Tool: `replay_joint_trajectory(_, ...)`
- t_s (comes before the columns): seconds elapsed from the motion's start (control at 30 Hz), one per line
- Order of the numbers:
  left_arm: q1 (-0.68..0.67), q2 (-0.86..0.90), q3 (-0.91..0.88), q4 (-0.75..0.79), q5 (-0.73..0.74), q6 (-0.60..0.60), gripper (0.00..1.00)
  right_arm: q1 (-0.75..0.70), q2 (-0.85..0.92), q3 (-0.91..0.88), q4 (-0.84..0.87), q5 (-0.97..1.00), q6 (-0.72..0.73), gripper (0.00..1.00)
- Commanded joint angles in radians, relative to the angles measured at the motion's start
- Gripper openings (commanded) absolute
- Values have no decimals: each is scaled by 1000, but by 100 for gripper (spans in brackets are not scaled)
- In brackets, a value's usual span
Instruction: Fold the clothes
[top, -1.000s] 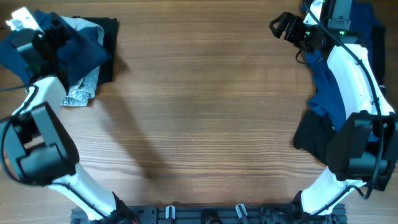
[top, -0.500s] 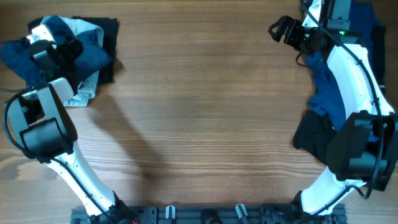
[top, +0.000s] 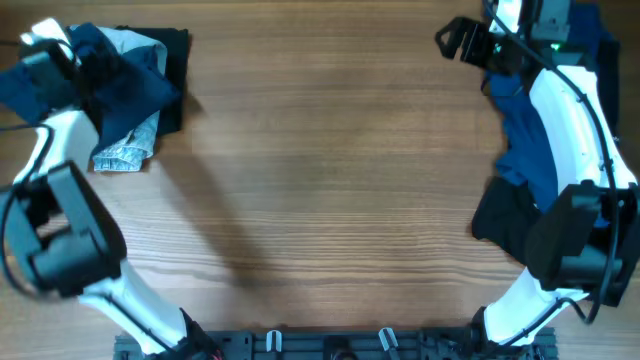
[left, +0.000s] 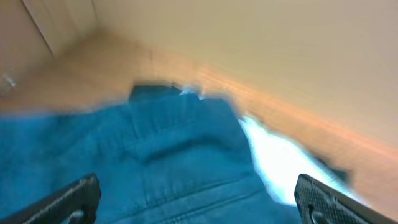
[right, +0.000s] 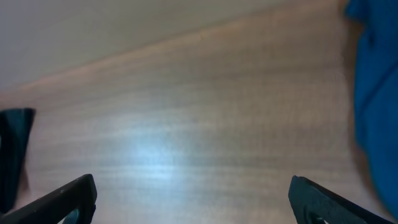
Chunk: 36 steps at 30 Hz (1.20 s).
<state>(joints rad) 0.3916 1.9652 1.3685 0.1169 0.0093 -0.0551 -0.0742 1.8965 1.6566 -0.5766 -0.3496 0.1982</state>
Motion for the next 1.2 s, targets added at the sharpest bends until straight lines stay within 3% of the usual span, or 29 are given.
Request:
replay_joint_trajectory(0.0,-20,-245,44,-132,71,-6,100,4,-90,55,-21,28,-78,100)
replay_joint_trajectory(0.2,-66,-459,44,-465,278,-6,100,4,-224,55,-150,89,-181,100)
replay_joint_trajectory(0.53,-207,-518,43,-721,443,-6,100,2,-462,55,-418,180,-225,100)
replay_joint_trajectory(0.77,-284,-518,43,-792,443,-5,100,2,-547,55,-507,222,-224,100)
replay_joint_trajectory(1.17,-286,-518,43,-792,443,-5,100,2,-529,50,-565,238,-224,100)
